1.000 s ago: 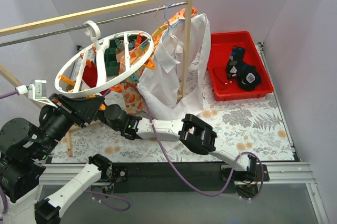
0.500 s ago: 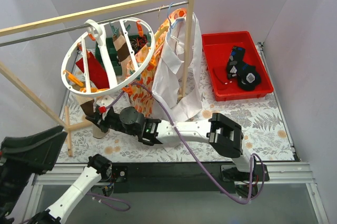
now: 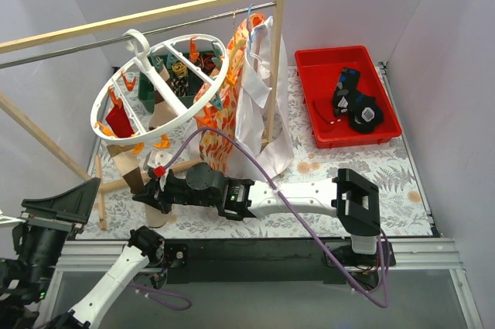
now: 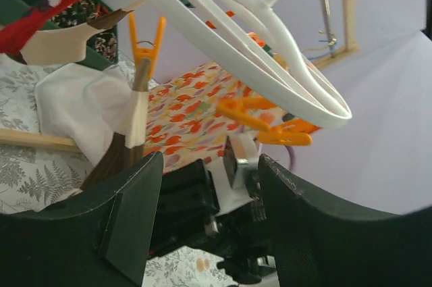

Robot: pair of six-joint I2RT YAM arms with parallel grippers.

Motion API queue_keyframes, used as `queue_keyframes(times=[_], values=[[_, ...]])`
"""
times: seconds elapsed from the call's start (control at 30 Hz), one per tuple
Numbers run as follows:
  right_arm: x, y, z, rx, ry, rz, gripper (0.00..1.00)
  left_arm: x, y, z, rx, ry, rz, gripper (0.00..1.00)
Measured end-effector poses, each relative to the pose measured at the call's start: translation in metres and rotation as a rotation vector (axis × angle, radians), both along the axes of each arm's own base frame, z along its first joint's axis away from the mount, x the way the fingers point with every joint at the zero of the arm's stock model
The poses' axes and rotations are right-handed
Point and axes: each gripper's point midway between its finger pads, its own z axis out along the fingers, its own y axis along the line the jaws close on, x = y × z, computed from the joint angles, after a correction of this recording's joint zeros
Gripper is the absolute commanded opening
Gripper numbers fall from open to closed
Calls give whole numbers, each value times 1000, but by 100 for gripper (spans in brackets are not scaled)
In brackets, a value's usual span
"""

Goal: Remove the socks clipped to the hanger

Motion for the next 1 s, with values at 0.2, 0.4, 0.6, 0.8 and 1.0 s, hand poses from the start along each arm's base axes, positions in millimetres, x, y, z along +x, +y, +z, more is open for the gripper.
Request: queue_keyframes(times=[0.2,0.4,0.6,0.8,1.0], values=[[-9,-16,4,-16,13,39,2,26,6,-25,-37,56,105,57],[-12,-27,12,-7,11,46,2,43,12,-26,-51,42,187,54],[-13,-34,11,-12,12,50,2,64,5,-29,-23,34,210,57],[-14,-43,9,-19,10,49,2,86,-5,-24,1,56,221,58],[-14,-45,15,-9,9,49,1,101,-16,-29,29,79,212,46]])
